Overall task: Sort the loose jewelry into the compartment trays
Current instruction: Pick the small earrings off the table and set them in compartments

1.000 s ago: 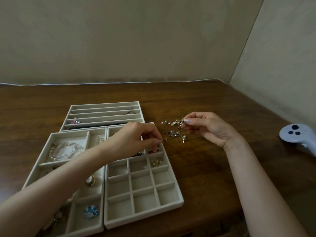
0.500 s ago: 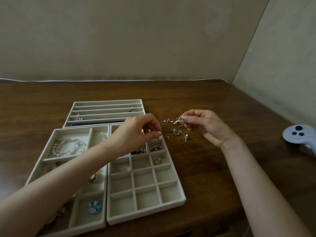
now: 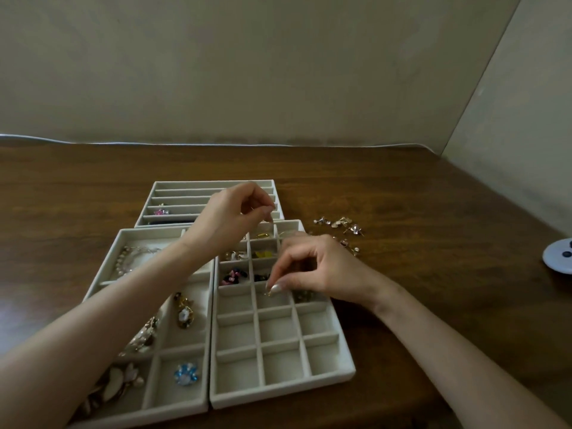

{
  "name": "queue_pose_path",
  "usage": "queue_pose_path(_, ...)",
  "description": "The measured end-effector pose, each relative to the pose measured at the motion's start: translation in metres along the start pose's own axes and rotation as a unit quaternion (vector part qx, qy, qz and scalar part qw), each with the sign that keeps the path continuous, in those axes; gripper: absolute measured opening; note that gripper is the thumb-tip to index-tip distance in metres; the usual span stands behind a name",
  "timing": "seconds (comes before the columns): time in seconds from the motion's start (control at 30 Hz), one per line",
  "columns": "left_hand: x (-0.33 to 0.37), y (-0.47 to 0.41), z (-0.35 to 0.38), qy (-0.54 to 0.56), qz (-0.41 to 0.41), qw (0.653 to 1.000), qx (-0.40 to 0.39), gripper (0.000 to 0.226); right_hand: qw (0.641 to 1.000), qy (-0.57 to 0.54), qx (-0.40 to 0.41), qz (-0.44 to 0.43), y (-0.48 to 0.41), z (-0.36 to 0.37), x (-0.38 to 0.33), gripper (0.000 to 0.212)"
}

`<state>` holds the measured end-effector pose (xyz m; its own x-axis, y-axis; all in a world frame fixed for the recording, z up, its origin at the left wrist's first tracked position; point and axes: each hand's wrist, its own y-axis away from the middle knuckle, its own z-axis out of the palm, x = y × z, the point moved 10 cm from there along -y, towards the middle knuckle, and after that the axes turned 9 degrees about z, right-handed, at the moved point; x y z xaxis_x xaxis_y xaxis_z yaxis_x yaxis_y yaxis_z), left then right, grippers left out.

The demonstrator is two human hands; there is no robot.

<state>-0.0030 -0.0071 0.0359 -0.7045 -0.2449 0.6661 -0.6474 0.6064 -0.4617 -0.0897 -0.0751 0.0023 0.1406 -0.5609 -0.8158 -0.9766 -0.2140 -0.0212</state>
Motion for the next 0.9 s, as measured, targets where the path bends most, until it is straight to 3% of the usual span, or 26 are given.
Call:
queue_pose_path(0.2,0.000,0.000,0.000,-0.011,0.003,1.000,-0.002,0.006,0.992,0.106,0.041,-0.047,-0.001,0.003,-0.006,0.008)
queue_pose_path(0.43,0.003,0.001,0.001,-0.013,0.009,1.000,-0.007,0.005,0.989,0.134,0.030,-0.059,0.000,0.010,-0.010,0.010)
queue_pose_path(0.63,0.004,0.001,0.004,-0.016,0.016,1.000,-0.017,0.005,0.989,0.009,0.144,-0.021,0.009,-0.042,-0.001,0.004)
queue_pose_path(0.9,0.008,0.002,0.011,-0.006,0.038,0.998,-0.043,0.005,0.939,0.032,0.331,0.087,0.032,-0.140,0.030,0.005)
